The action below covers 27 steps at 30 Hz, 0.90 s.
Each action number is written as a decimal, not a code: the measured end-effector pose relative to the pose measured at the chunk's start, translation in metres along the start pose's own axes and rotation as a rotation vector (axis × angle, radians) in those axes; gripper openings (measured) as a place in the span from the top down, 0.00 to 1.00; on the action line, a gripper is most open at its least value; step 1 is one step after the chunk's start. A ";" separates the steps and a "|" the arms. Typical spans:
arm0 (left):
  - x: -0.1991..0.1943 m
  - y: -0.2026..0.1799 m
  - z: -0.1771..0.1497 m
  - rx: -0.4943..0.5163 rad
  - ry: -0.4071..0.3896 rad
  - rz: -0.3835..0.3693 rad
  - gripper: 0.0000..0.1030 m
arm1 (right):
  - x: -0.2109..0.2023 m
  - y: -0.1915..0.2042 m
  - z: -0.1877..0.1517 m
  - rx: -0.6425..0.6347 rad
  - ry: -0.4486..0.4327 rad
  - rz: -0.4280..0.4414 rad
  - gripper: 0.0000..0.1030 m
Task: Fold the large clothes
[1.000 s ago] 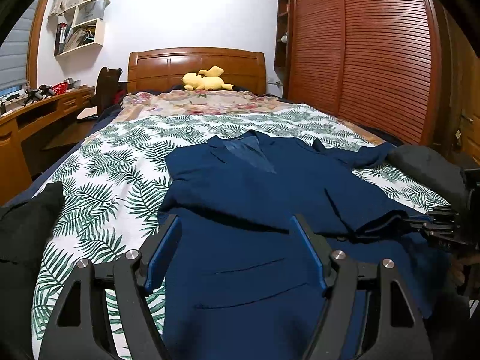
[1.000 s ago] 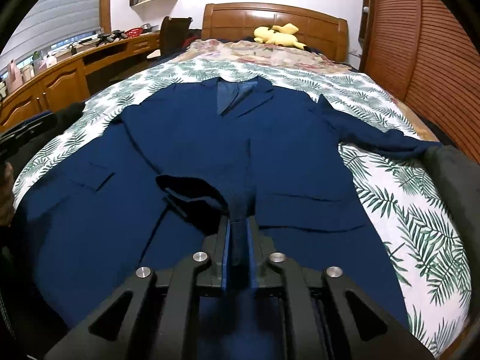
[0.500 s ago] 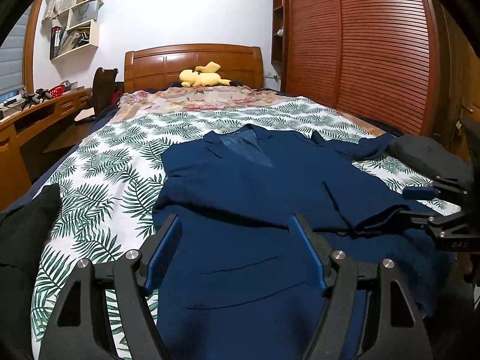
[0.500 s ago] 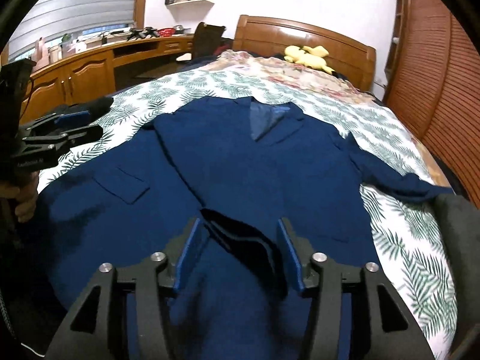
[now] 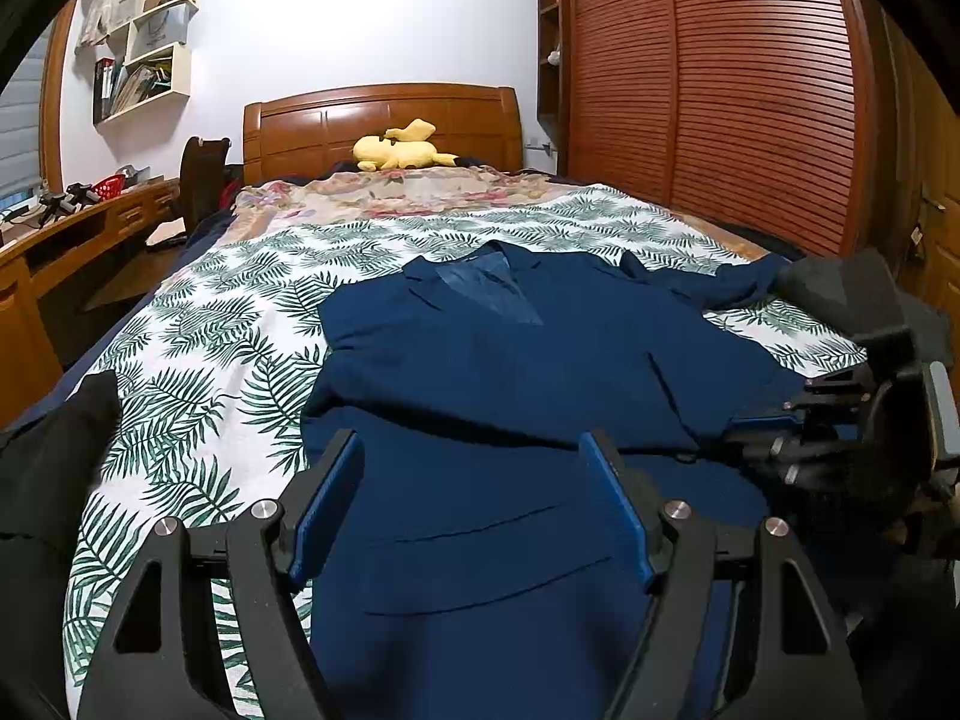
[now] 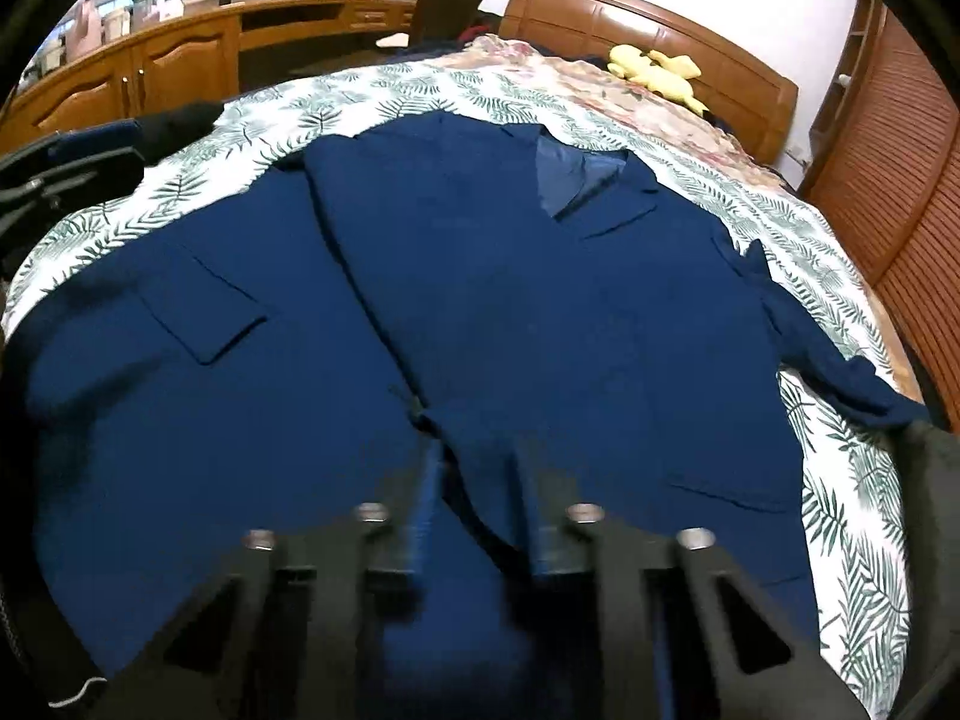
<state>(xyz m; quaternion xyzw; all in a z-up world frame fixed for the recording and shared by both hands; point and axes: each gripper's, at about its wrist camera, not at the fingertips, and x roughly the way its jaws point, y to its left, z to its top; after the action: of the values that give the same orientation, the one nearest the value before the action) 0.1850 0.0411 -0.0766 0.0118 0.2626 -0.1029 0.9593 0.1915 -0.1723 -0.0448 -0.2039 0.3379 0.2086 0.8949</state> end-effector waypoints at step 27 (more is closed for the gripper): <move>0.028 -0.052 0.011 0.003 -0.028 -0.071 0.27 | -0.014 -0.105 -0.018 0.206 -0.068 -0.102 0.63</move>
<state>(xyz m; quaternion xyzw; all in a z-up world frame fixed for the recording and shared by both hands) 0.2034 -0.0155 -0.0792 0.0025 0.2492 -0.1375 0.9586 0.2263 -0.2721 -0.0243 -0.1206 0.3162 0.1337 0.9315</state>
